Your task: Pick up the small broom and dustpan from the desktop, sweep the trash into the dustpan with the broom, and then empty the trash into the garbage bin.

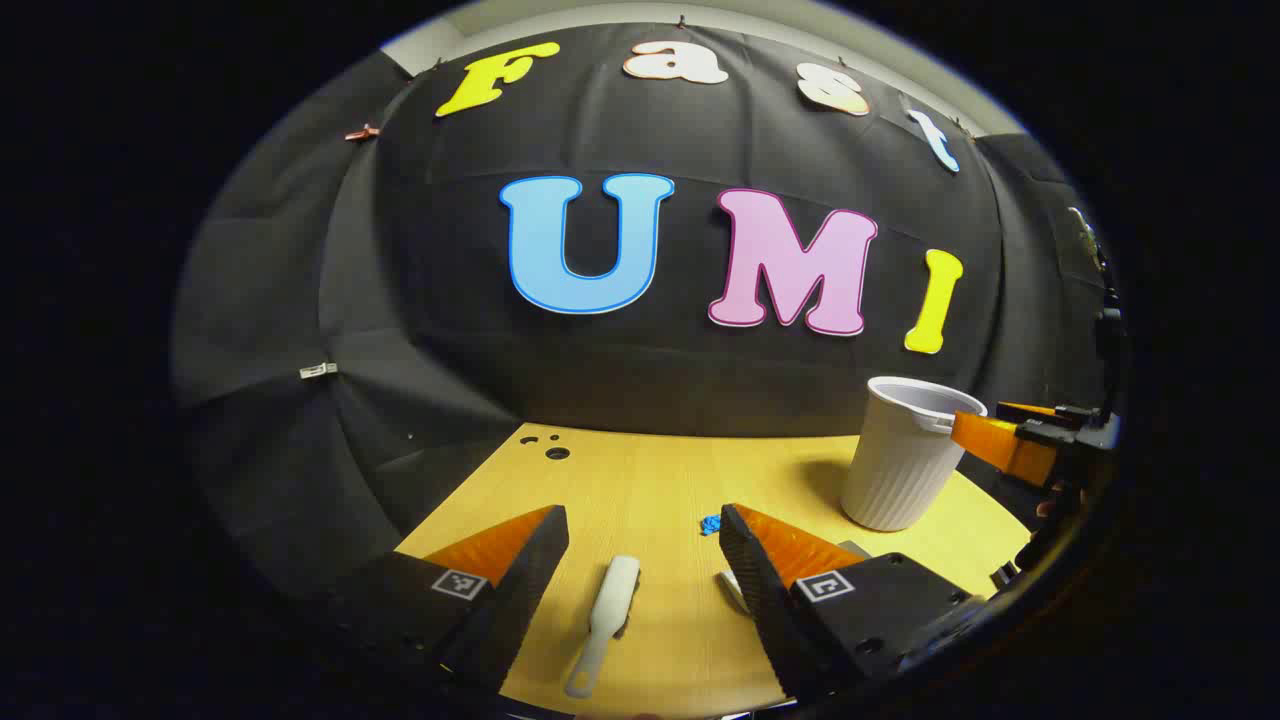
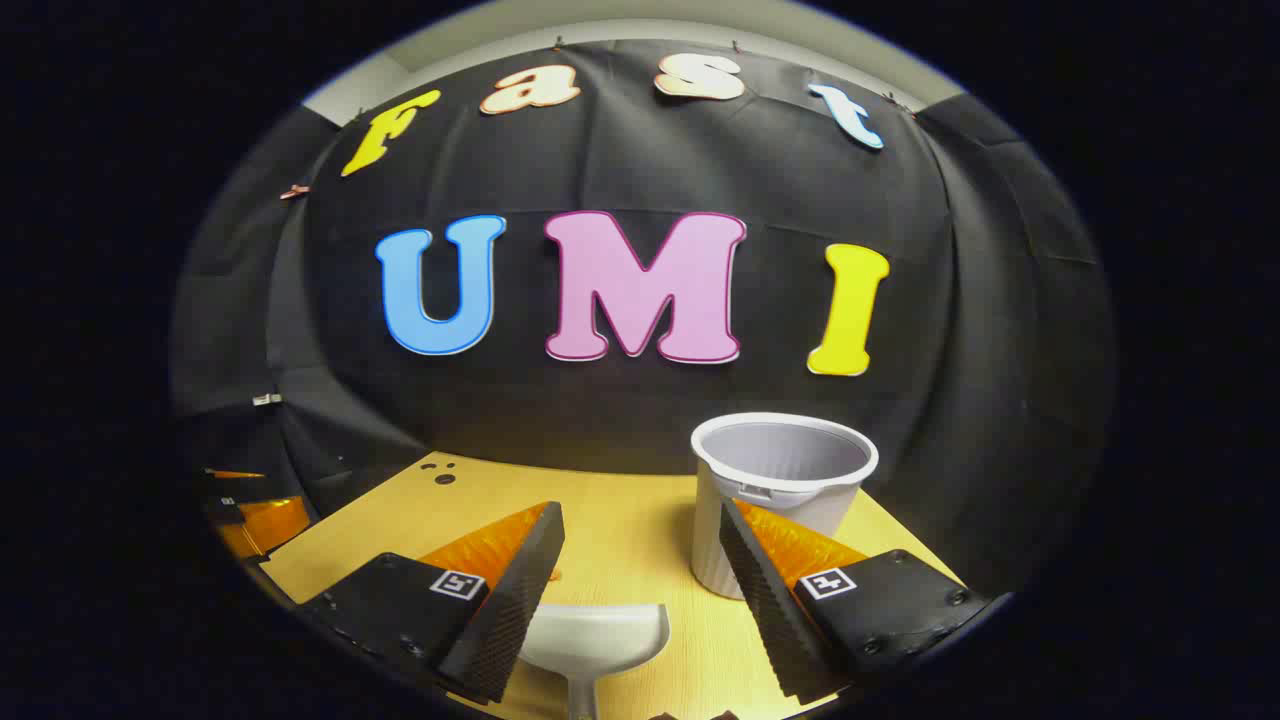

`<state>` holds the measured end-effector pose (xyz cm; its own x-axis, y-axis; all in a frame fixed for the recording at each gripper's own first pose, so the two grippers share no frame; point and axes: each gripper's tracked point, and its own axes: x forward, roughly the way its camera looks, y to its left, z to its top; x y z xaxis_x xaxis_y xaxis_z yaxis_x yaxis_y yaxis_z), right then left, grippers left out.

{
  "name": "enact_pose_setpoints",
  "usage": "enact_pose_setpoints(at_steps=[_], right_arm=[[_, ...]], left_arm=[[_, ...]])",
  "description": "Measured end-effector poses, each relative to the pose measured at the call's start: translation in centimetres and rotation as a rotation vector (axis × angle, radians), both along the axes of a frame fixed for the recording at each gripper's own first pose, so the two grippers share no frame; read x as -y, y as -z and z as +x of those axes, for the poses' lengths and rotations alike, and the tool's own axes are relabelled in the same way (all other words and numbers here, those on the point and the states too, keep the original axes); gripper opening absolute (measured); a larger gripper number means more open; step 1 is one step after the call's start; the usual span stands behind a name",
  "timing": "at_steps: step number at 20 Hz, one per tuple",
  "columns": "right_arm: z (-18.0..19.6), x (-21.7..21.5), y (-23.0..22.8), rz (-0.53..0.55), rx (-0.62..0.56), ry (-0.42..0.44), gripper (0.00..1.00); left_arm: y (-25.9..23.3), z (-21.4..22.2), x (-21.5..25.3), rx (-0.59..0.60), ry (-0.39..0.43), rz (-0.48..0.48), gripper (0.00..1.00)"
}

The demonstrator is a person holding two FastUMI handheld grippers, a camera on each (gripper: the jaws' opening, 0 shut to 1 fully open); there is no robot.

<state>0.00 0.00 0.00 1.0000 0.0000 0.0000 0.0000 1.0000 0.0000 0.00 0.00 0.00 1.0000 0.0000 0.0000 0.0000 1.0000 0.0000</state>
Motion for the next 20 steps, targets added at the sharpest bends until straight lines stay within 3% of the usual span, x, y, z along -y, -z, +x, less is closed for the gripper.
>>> enact_pose_setpoints(at_steps=[8,20], right_arm=[[-2.0,-2.5,2.2,0.027,-0.054,-0.059,0.98],[-2.8,-2.4,4.9,0.004,-0.102,-0.077,0.98]], left_arm=[[2.7,-0.6,0.3,-0.066,0.069,-0.018,0.96],[5.3,0.5,-1.7,-0.160,0.056,-0.006,0.96]])
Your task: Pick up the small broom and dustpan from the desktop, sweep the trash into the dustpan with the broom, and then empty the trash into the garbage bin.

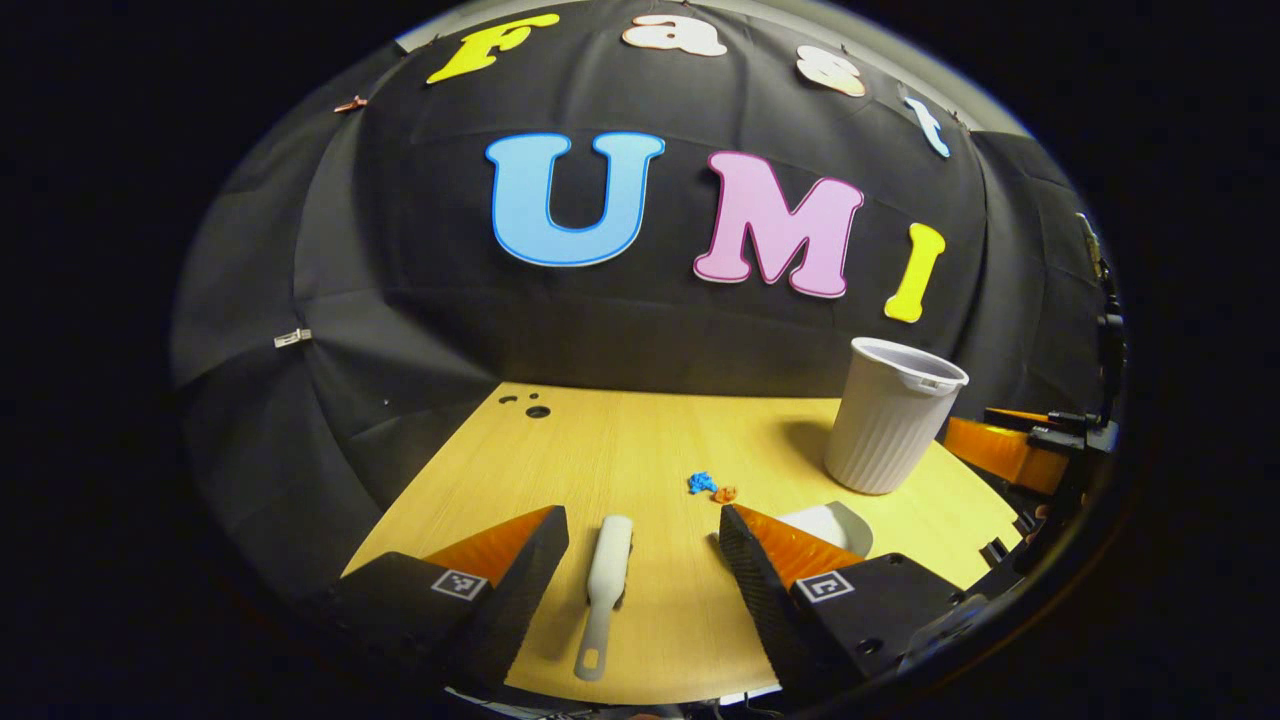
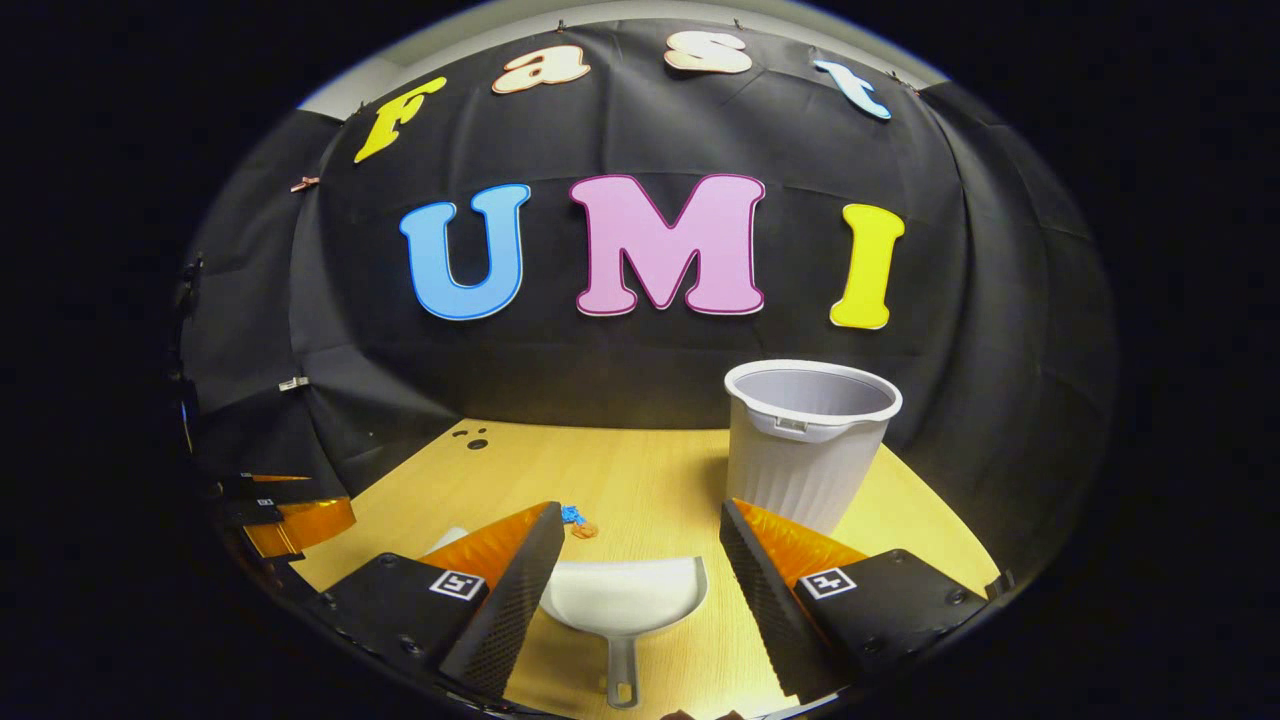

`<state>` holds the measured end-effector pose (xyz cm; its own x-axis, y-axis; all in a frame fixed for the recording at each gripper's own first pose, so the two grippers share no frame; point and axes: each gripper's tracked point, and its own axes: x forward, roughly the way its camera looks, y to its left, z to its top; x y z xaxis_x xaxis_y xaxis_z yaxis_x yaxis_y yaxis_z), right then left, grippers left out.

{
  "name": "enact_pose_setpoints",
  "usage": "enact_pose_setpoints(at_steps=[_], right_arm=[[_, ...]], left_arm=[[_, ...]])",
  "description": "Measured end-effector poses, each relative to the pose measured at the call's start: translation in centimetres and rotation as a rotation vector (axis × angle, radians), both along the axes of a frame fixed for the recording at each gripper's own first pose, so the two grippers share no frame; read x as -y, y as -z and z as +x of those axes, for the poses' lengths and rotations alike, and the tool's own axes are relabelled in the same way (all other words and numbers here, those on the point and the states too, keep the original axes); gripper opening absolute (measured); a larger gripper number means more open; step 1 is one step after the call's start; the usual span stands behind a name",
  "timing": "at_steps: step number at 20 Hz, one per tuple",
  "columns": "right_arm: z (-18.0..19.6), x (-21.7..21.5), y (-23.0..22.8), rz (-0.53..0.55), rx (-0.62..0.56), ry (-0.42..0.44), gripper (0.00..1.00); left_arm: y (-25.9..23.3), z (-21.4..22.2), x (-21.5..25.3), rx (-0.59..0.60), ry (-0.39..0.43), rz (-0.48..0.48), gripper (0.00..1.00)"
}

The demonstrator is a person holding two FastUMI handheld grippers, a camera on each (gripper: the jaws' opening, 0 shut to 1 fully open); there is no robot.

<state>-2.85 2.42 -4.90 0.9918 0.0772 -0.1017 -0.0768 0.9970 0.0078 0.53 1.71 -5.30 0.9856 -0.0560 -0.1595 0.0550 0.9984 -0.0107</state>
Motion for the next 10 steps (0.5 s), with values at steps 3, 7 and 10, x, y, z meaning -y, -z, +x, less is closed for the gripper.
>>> enact_pose_setpoints(at_steps=[3,7,10], right_arm=[[0.0,0.1,0.8,0.001,-0.019,-0.004,0.98],[0.0,-0.1,2.4,0.026,-0.066,-0.018,0.98],[-0.1,0.0,3.6,0.019,-0.096,-0.025,0.97]], left_arm=[[1.8,0.9,-0.6,-0.070,0.018,0.009,0.96],[5.3,2.2,-1.6,-0.201,0.005,-0.026,0.96],[8.6,3.2,-2.4,-0.303,-0.002,-0.027,0.96]])
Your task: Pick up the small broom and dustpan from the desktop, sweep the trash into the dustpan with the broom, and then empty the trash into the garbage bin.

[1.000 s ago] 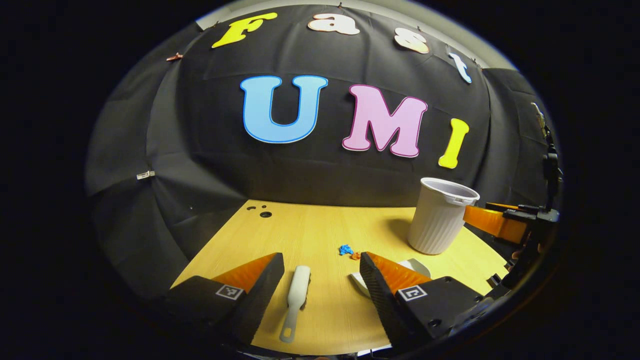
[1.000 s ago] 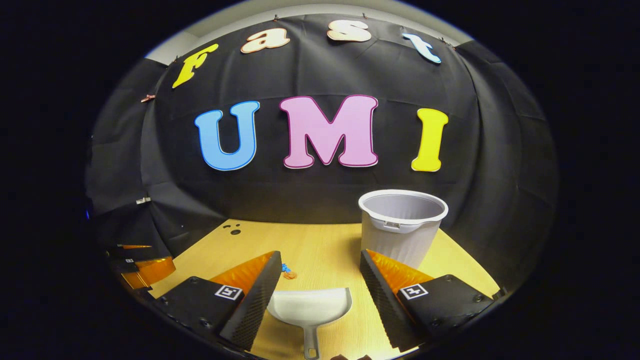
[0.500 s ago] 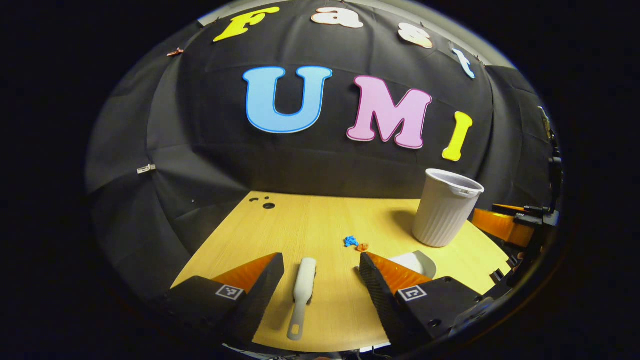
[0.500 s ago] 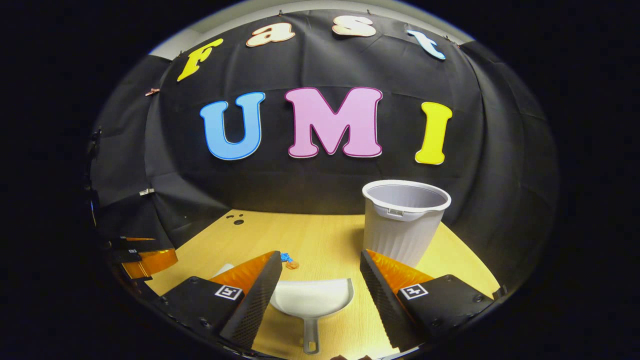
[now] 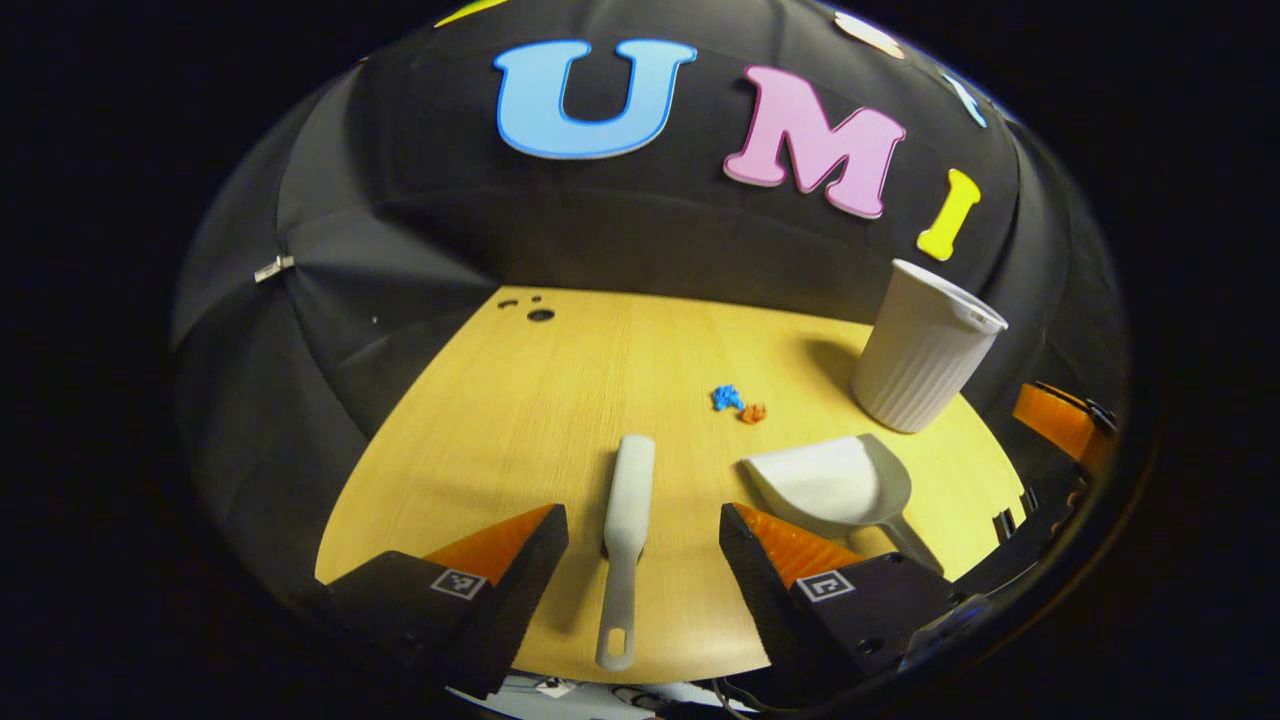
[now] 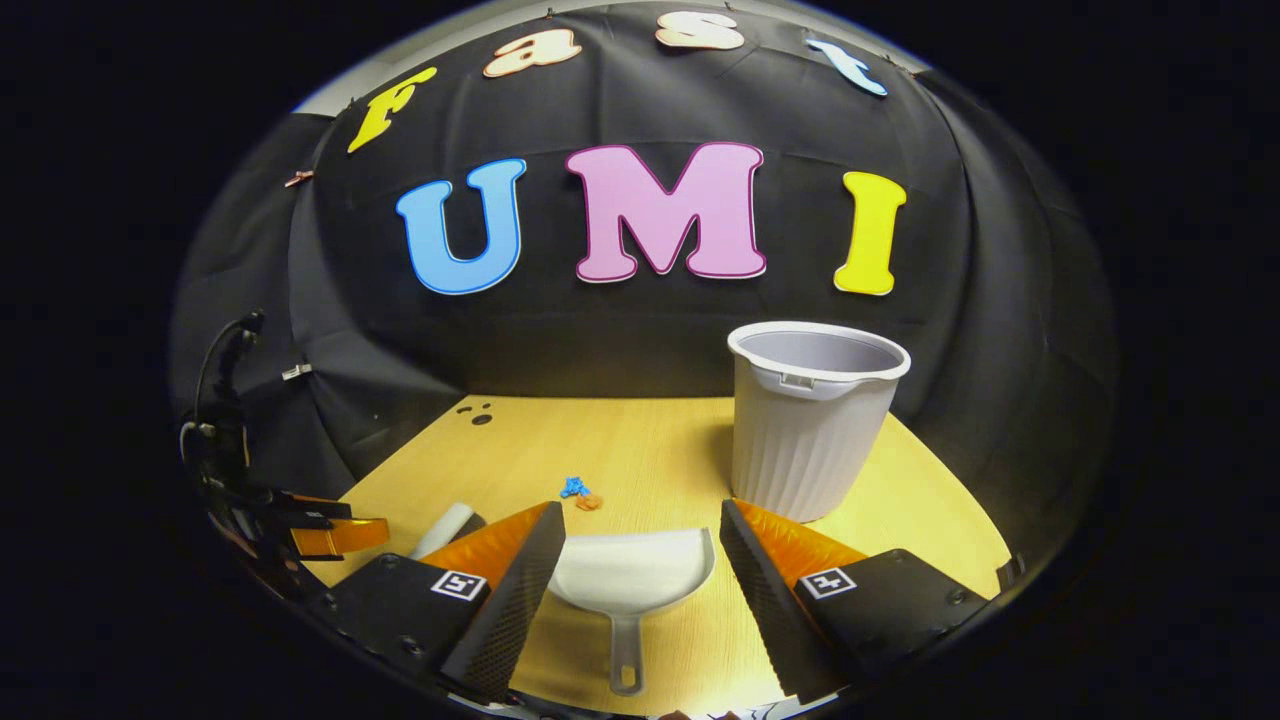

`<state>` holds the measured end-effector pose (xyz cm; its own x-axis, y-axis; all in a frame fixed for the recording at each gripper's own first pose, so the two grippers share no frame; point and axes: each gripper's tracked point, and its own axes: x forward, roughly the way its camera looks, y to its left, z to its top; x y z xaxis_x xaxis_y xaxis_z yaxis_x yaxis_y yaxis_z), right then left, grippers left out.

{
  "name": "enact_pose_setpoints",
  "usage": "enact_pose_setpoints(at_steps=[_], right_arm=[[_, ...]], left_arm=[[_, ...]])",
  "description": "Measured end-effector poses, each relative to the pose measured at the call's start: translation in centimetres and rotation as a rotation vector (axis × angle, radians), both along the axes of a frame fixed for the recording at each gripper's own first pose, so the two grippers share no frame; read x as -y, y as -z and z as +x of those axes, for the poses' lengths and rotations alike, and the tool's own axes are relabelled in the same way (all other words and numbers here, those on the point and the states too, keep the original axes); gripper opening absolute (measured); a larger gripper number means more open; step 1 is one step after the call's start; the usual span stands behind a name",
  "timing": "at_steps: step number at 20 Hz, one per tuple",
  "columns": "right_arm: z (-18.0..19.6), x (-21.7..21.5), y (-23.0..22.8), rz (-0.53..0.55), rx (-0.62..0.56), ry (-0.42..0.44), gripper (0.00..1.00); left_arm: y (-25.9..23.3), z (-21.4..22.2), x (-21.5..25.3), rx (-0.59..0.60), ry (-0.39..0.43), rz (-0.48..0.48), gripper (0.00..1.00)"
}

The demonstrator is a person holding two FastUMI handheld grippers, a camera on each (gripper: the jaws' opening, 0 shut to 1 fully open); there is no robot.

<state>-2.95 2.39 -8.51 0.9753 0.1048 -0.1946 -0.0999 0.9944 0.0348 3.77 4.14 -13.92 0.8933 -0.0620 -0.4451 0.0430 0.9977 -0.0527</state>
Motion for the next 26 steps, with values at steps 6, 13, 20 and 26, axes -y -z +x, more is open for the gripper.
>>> enact_pose_setpoints(at_steps=[6,13,20,26], right_arm=[[0.0,0.2,2.4,-0.006,-0.066,-0.021,0.97],[1.2,0.3,4.1,-0.012,-0.106,-0.037,0.97],[1.6,0.3,5.2,0.007,-0.146,-0.049,0.98],[1.5,1.0,6.3,0.024,-0.179,-0.039,0.99]], left_arm=[[6.0,1.8,-0.2,-0.223,0.024,0.045,0.96],[9.8,3.5,-0.2,-0.365,0.059,0.124,0.96],[11.6,4.7,-0.7,-0.423,0.044,0.116,0.90],[11.8,5.3,-0.8,-0.420,0.055,0.162,0.70]])
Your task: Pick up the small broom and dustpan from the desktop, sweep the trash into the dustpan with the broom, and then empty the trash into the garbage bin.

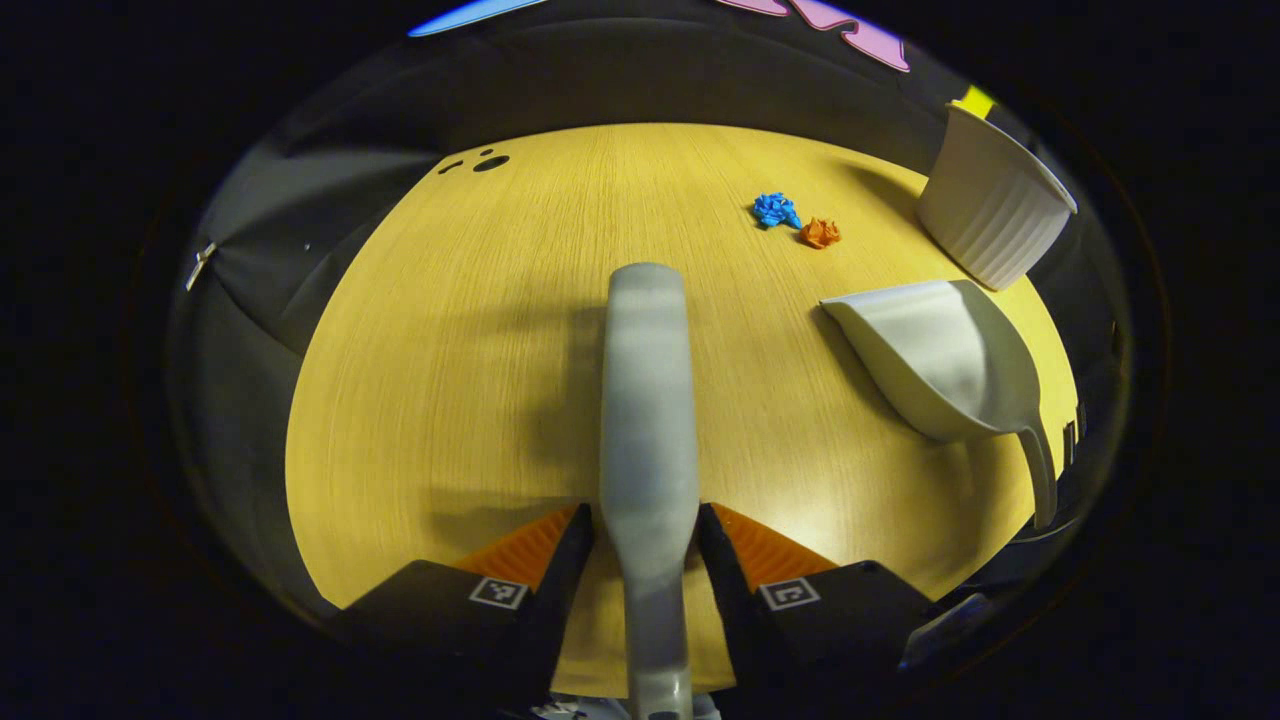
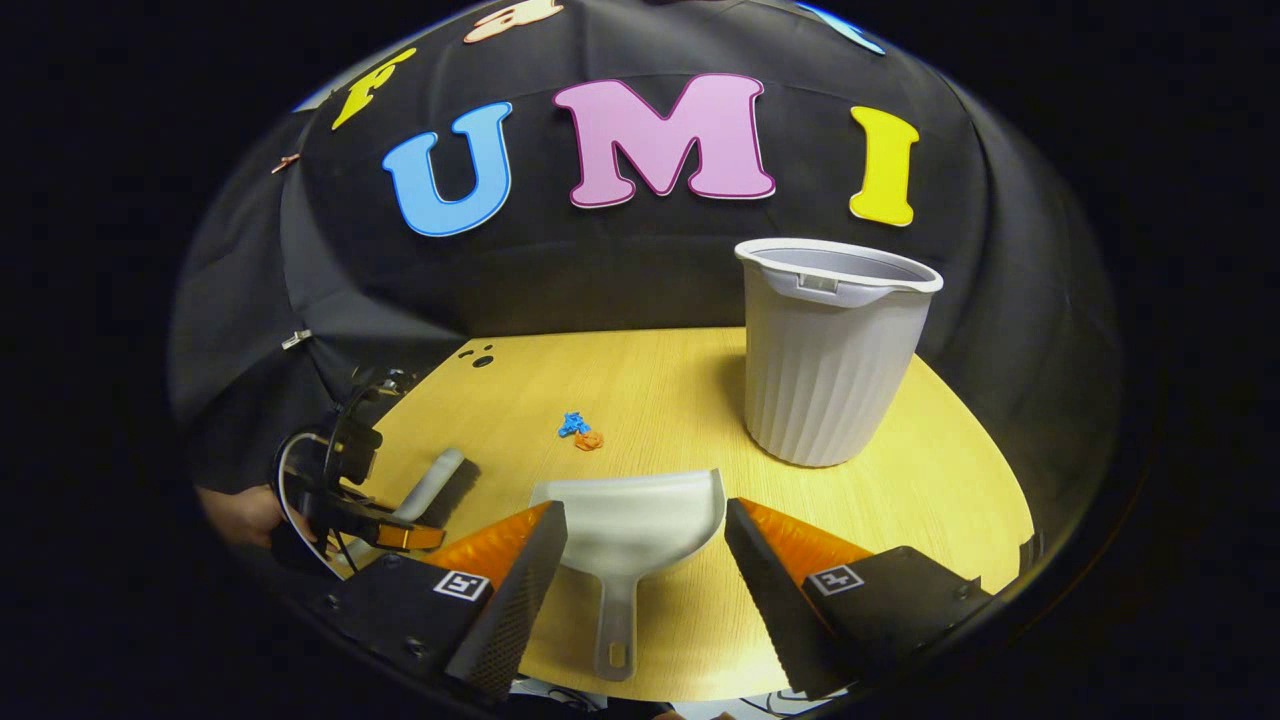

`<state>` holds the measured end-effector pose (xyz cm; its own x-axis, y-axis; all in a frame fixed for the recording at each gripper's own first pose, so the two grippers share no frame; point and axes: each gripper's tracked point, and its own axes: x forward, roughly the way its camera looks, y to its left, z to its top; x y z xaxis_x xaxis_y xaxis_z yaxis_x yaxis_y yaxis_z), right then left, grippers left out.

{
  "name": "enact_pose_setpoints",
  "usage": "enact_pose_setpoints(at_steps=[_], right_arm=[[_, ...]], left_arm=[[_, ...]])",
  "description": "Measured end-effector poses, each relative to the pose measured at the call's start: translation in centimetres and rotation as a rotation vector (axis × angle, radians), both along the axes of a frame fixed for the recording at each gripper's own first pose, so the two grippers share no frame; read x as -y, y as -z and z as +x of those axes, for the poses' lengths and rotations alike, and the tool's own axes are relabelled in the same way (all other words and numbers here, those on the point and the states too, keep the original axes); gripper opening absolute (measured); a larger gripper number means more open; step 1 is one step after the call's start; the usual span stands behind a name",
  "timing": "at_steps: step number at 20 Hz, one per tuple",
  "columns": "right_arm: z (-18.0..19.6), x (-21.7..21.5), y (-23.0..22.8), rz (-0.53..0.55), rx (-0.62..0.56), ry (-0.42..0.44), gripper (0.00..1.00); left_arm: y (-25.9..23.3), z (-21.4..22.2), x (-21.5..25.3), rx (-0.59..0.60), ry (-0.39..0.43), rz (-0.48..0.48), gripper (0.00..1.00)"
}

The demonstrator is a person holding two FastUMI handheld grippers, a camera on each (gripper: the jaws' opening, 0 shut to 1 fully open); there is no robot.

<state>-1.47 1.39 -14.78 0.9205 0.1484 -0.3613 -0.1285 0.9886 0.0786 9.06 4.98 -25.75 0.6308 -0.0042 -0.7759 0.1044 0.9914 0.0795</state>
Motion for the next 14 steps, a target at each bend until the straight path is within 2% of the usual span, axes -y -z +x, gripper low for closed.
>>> enact_pose_setpoints(at_steps=[1,2,3,6,7,14], right_arm=[[-0.1,0.0,0.1,0.000,-0.004,0.000,0.99],[-0.2,0.0,0.3,-0.001,-0.009,-0.002,0.99],[-0.1,0.0,0.4,-0.001,-0.012,-0.004,0.99],[-0.3,0.0,0.7,-0.003,-0.019,-0.007,0.99],[-0.3,0.0,0.7,-0.003,-0.023,-0.006,0.99],[-0.7,-0.1,1.8,-0.017,-0.081,-0.011,0.99]], left_arm=[[-0.1,0.1,0.1,0.003,0.003,0.000,0.62],[0.2,0.3,0.3,0.007,0.007,0.002,0.59],[0.2,0.3,0.4,0.014,0.012,0.003,0.53],[0.2,0.3,0.4,0.049,0.021,0.001,0.45],[-0.1,0.1,0.5,0.057,0.013,-0.002,0.37],[-0.1,0.1,0.2,0.119,-0.049,-0.021,0.27]])
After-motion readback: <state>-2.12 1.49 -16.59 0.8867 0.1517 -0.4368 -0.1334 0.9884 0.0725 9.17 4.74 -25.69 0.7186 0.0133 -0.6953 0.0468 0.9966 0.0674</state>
